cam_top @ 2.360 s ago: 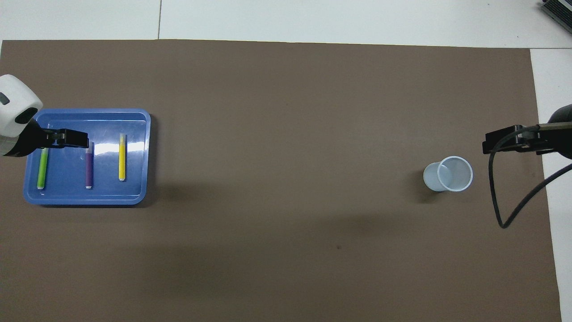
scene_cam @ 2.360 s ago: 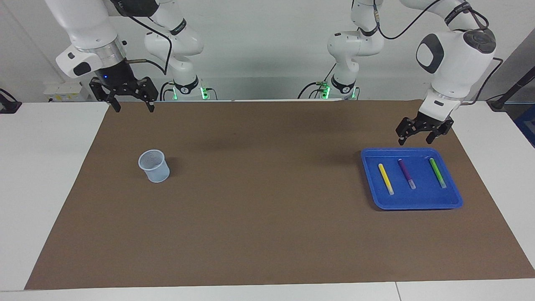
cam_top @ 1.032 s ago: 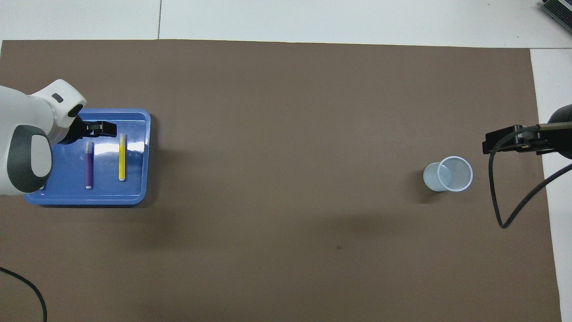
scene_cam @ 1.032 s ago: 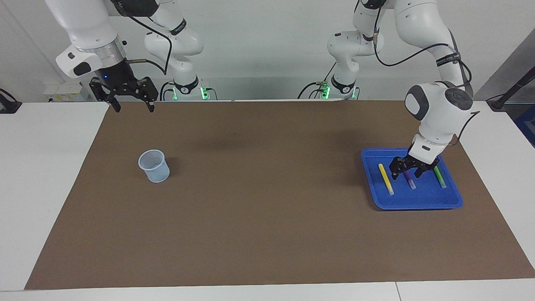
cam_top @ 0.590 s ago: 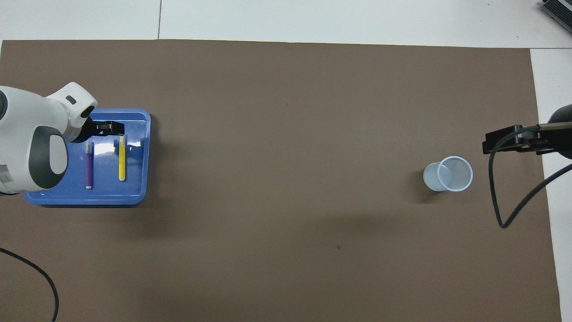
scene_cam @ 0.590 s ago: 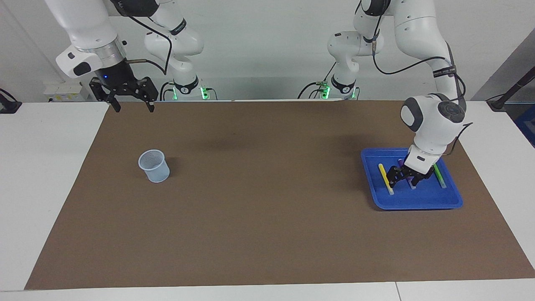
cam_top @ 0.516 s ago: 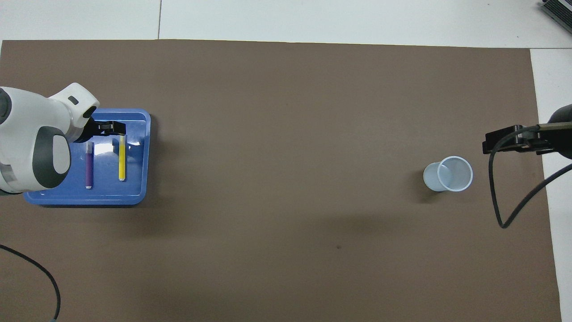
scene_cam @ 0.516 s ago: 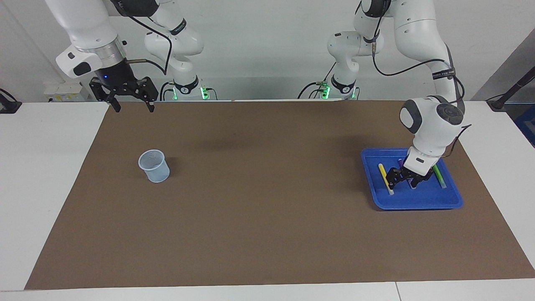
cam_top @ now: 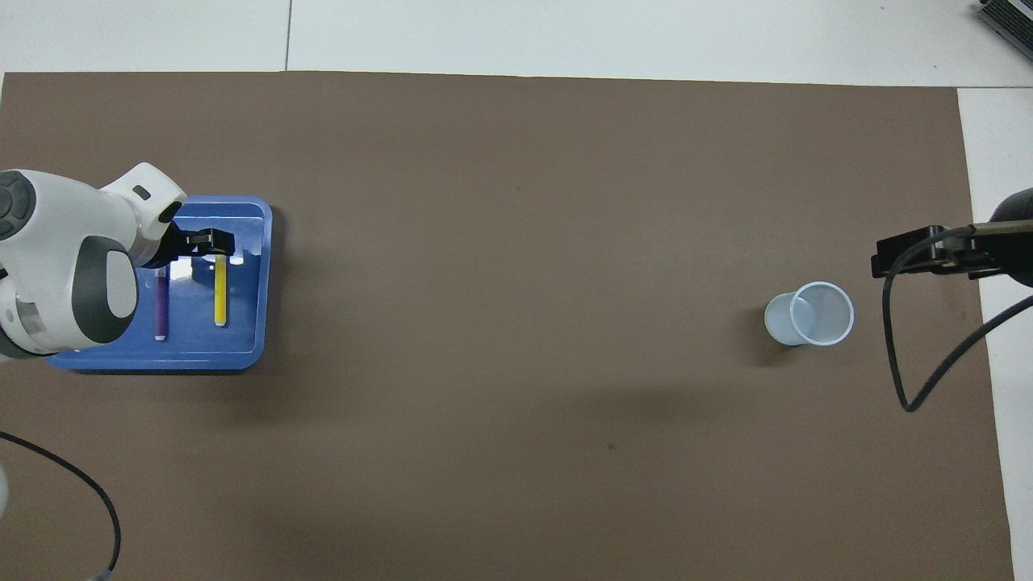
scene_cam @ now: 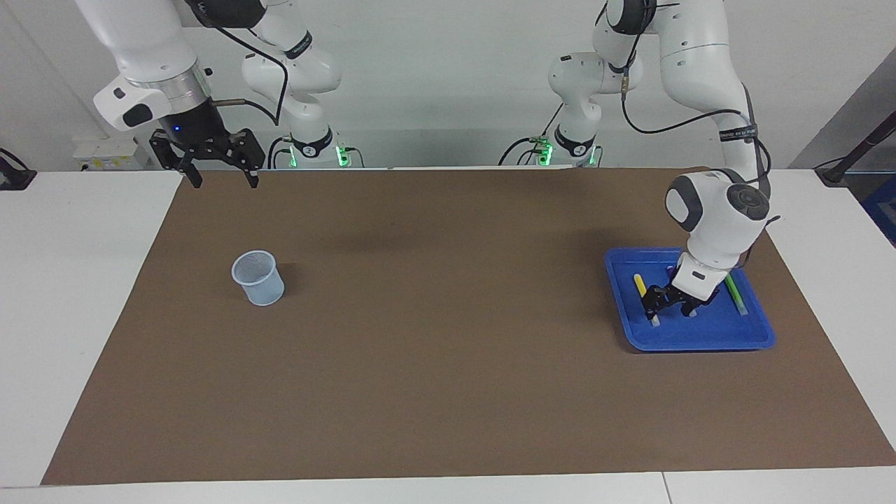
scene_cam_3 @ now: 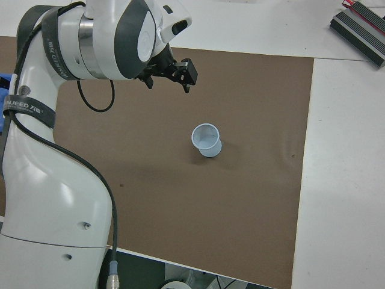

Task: Transfer and insert pens with both arms
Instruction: 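Lower the left gripper and close it on the yellow pen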

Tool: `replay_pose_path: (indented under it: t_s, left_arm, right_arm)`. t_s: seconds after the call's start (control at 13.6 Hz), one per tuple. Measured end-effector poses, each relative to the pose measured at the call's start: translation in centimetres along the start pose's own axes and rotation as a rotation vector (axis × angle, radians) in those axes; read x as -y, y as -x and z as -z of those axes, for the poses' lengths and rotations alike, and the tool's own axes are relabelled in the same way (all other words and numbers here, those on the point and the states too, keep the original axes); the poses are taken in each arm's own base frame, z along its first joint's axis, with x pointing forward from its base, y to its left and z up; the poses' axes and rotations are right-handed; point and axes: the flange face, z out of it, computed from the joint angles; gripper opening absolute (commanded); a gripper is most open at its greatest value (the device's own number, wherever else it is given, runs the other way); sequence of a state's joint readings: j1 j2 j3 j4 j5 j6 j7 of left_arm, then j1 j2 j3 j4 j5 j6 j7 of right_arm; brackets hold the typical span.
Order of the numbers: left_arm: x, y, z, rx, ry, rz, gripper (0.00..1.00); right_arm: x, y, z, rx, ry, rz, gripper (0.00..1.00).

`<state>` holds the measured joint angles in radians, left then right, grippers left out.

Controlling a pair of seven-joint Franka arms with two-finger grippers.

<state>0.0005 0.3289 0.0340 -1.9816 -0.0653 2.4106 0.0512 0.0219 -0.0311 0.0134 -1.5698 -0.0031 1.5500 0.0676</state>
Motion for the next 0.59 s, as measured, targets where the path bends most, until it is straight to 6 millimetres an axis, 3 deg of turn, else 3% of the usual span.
replay_pose_path:
  t_s: [0.59]
  left_arm:
    - [-0.37, 0.35, -0.61, 0.012, 0.03, 0.025, 0.71]
  right_arm:
    - [0.0, 0.0, 0.0, 0.0, 0.0, 0.0, 1.0]
